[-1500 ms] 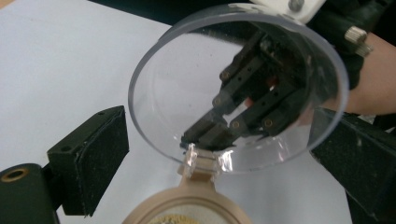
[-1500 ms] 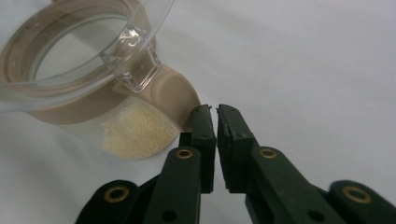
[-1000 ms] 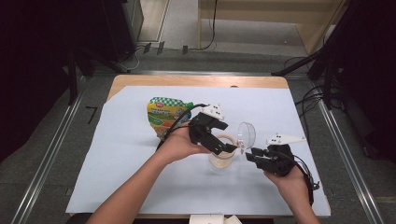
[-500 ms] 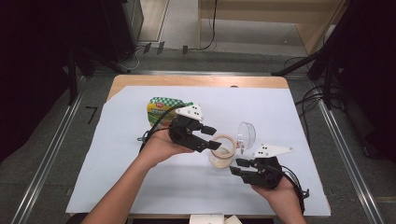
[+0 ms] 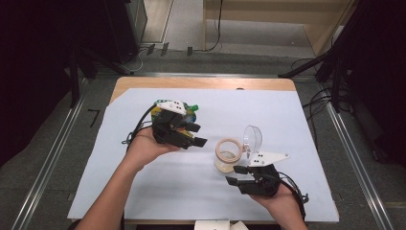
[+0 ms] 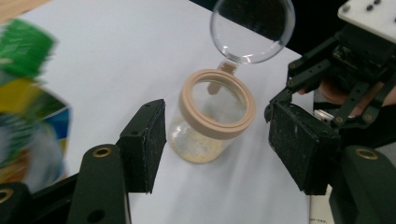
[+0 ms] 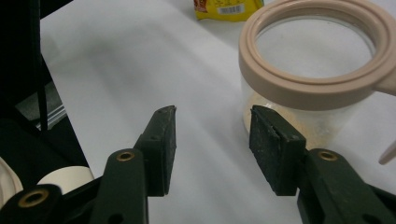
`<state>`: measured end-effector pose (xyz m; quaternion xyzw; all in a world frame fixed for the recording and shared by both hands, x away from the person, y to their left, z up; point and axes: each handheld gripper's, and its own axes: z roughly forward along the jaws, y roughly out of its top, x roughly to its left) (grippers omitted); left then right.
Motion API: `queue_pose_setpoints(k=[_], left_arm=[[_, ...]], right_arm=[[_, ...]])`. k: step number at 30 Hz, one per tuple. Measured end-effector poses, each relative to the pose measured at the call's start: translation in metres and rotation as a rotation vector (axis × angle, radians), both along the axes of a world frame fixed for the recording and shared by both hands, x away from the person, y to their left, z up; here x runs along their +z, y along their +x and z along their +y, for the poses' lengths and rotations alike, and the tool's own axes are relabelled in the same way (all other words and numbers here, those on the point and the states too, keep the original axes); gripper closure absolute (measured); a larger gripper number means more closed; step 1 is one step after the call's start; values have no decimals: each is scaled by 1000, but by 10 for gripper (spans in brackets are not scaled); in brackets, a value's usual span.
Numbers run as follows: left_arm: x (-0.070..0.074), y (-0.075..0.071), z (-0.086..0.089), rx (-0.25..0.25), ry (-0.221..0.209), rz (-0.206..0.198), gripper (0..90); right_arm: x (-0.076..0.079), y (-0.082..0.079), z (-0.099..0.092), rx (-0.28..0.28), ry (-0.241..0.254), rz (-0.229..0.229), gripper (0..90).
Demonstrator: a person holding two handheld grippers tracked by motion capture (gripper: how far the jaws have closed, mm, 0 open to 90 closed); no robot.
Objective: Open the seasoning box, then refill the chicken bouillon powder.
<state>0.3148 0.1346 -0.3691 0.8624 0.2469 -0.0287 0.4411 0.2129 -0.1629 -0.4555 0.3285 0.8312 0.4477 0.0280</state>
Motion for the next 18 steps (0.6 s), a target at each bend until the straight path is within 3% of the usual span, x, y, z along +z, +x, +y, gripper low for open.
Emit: queue_pose_setpoints(k=[6, 18], left_arm=[[5, 5, 26, 67, -2, 14, 368], [13, 11, 67, 143, -10, 6, 359]], right_arm=[[-2, -1, 7, 32, -25, -13, 509], [-6, 0, 14, 56, -38, -10, 496]])
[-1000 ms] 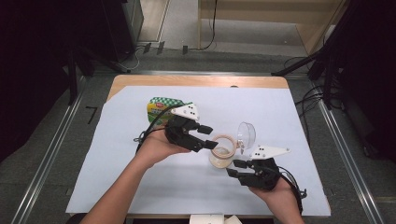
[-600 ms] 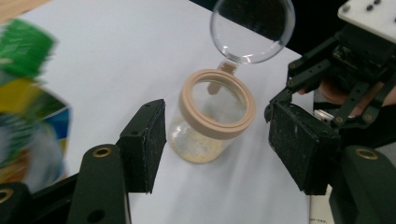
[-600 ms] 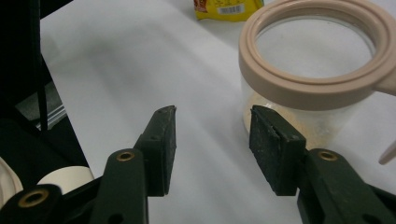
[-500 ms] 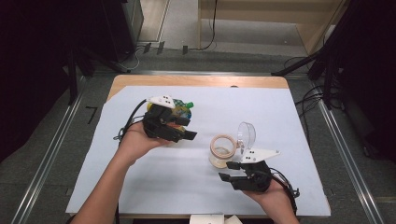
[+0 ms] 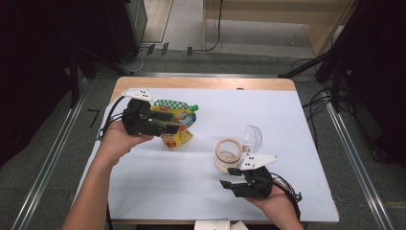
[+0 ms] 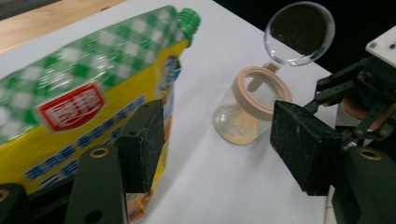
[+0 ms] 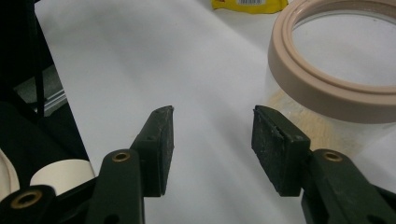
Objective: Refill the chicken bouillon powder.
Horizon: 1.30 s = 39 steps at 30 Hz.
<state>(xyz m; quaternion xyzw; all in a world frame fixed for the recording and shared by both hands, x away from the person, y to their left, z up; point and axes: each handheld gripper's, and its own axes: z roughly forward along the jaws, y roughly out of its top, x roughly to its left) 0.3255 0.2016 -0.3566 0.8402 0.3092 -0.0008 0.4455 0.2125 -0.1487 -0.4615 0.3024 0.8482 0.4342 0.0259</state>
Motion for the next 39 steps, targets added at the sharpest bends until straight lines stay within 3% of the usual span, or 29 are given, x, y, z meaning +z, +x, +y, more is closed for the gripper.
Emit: queue_pose_setpoints(k=[2, 14, 19, 22, 24, 26, 29, 32, 35, 39], left_arm=[[0, 1, 7, 31, 6, 0, 337], [2, 4, 45, 107, 13, -7, 337], [-5, 8, 60, 147, 21, 4, 337], [-12, 12, 65, 156, -1, 15, 310], [-18, 15, 64, 139, -7, 9, 308], [-25, 19, 60, 130, 12, 22, 300], [-33, 23, 52, 109, -1, 44, 294], [-41, 27, 42, 104, 27, 52, 293], [-46, 30, 35, 101, 45, 43, 347], [-50, 32, 31, 107, 17, 38, 468]], right_arm=[[0, 0, 0, 1, 2, 5, 491], [-1, 1, 2, 9, -1, 2, 488], [-1, 1, 3, 15, -5, 1, 488], [-1, 1, 4, 17, -4, 11, 493], [-2, 1, 6, 20, -6, 16, 495], [-3, 2, 8, 26, -8, 20, 496], [-4, 1, 11, 35, -10, 17, 495], [-5, 1, 16, 51, -14, 13, 496], [-6, 0, 21, 66, -17, 8, 496], [-8, 2, 30, 91, -6, -3, 499]])
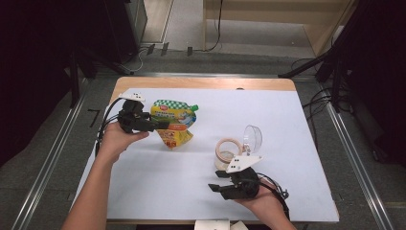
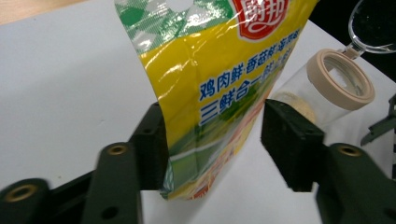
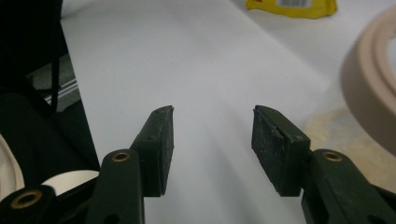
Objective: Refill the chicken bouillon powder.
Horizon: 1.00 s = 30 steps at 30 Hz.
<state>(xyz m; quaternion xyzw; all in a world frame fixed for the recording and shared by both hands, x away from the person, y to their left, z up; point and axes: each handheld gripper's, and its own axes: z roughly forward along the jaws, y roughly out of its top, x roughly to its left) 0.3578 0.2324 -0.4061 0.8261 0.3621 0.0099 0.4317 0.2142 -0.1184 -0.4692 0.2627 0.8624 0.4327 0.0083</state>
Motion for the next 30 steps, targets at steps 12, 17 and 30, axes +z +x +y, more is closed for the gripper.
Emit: queue_pose_setpoints(k=[12, 17, 30], left_arm=[[-7, 3, -12, -26, -50, 20, 650], [-6, 1, -15, -35, -50, 40, 783], [7, -9, -25, 5, 28, 4, 900]], right_arm=[[0, 11, 52, 56, 20, -47, 492], [2, 18, 67, 29, 80, -29, 492], [-15, 17, 61, -1, 55, -32, 484]])
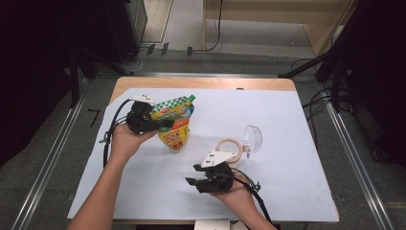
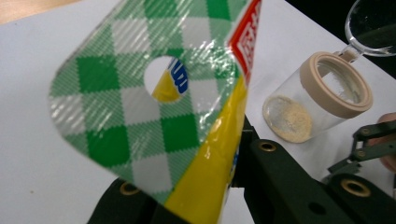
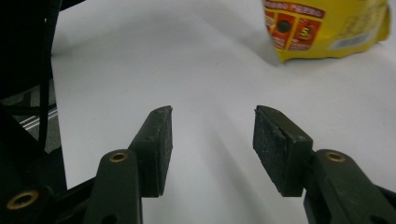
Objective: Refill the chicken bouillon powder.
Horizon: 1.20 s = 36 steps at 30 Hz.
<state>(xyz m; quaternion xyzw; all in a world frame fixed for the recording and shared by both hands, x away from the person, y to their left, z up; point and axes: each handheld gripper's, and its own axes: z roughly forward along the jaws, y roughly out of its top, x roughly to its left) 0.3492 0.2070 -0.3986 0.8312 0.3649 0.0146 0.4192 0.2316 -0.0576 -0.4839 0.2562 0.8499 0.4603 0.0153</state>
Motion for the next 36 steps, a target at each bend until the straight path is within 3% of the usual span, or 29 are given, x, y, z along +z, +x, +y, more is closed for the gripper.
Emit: queue_pose_setpoints(k=[4, 15, 22, 29, 33, 36], left_arm=[[14, -5, 0, -19, -21, 20, 900], [48, -27, -12, -108, -52, 6, 900], [64, -44, -30, -181, -39, 5, 900], [74, -56, -37, -215, -58, 17, 900], [78, -61, -40, -232, -54, 19, 900], [81, -65, -43, -242, -60, 24, 900]], right_arm=[[-3, 2, -3, -15, -9, -4, 485], [-7, 3, -3, -54, -34, -20, 492], [-8, 6, -3, -83, -22, -1, 494], [-9, 6, 0, -93, -11, -15, 499], [-9, 7, 0, -113, -4, -26, 574], [-11, 9, -1, -128, -9, -4, 646]])
